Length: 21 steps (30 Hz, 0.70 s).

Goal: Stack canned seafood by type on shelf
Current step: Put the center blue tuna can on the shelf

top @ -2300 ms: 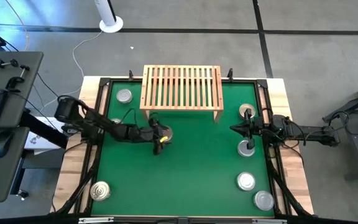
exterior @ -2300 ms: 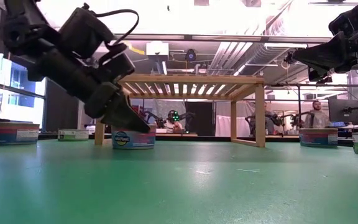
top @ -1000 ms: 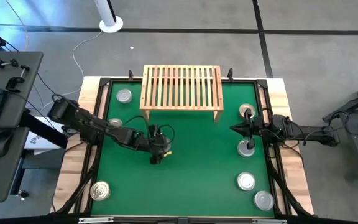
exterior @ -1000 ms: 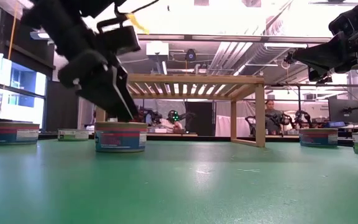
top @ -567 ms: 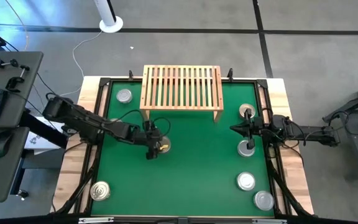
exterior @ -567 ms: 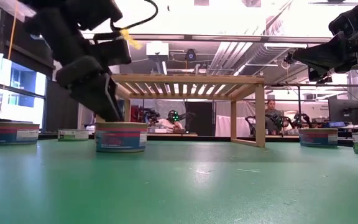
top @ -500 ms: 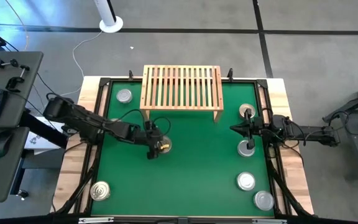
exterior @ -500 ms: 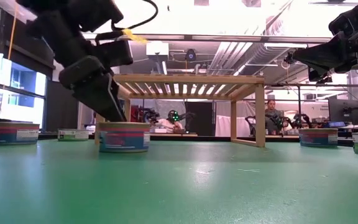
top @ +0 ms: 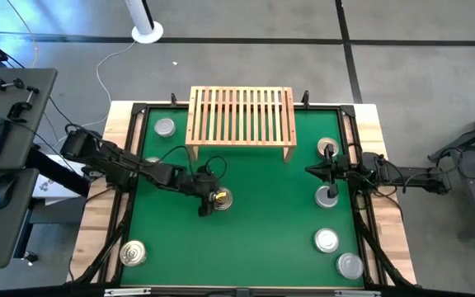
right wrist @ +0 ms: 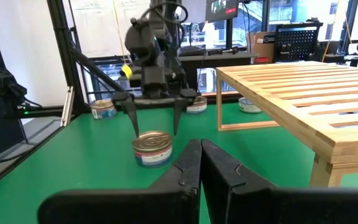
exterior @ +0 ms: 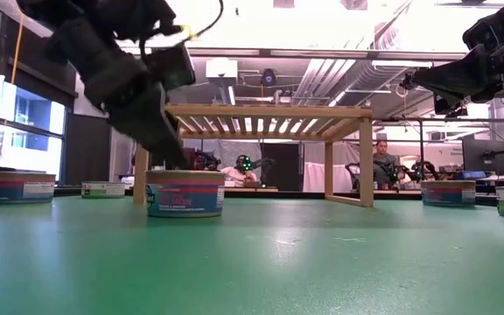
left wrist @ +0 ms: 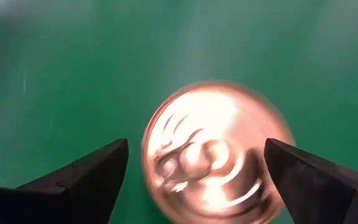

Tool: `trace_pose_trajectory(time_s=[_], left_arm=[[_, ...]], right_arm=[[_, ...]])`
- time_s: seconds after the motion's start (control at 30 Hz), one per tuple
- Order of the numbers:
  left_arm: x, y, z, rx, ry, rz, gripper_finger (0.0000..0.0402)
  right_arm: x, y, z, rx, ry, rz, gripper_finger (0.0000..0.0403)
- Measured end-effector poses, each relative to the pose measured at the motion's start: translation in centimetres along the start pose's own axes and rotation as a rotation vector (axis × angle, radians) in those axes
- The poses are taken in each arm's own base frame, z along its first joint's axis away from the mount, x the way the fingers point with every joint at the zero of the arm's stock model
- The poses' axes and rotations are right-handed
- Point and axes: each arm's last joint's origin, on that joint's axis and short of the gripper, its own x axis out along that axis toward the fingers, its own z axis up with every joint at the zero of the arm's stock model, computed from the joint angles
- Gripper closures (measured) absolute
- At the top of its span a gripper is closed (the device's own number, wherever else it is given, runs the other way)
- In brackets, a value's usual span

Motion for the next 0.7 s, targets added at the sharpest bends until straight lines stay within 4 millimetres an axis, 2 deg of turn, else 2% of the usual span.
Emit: trace_pose_trajectory(time_s=[0.1, 0.27, 0.47, 0.7], left_arm=[[-0.8, -0.7, 0.3, -0.011, -0.046, 0.014, 0.0037], [-1.6, -2.7, 0.0, 0.004, -0.146, 0.184, 0.0037], [-2.3, -4.9, -1.3, 0.001, -0.313, 0.279, 0.0037], [-2.8, -4.4, -4.4, -0.117, -0.547, 0.182, 0.0037]], right_arm=[[0.0, 0.0, 0.0, 0.0, 0.0, 0.0, 0.0402], [0.0, 0.0, 0.0, 0.0, 0.0, 0.0, 0.0402], [0.0, 0.0, 0.0, 0.0, 0.0, 0.0, 0.0402], [0.0, 0.0, 0.0, 0.0, 0.0, 0.0, 0.0402]])
